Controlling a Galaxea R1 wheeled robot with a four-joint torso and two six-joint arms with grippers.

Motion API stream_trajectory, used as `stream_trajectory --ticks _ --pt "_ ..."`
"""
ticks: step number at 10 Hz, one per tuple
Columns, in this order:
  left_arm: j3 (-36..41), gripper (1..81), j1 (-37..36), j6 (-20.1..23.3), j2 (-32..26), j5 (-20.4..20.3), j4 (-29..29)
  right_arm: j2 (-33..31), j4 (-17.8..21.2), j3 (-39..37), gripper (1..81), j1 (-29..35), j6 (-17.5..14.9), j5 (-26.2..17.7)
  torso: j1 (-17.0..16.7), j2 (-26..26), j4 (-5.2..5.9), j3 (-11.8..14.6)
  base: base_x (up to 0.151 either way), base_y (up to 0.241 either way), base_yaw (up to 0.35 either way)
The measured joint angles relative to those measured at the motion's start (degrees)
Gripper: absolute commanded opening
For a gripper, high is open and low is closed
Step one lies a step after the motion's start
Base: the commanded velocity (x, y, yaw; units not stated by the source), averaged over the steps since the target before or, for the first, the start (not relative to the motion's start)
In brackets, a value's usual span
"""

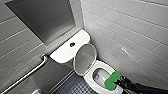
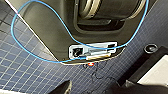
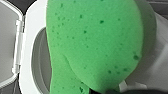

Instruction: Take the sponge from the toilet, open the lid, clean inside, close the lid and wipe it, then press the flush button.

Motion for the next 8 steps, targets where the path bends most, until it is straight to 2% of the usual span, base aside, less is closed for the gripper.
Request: stream_trajectory --ticks 5,8 --pt "0.0 81.1 0.0 1.0 0.9 -0.1 0.2 -10.2 2.3 13.1 1.0 -2.7 0.2 2.3 0.0 0.0 0.0 0.0 0.0 0.0 0.0" --pt "0.0 81.1 0.0 1.5 1.5 -0.1 0.2 -10.9 3.4 19.1 1.0 -5.1 0.3 2.5 0.0 0.0 0.0 0.0 0.0 0.0 0.0"
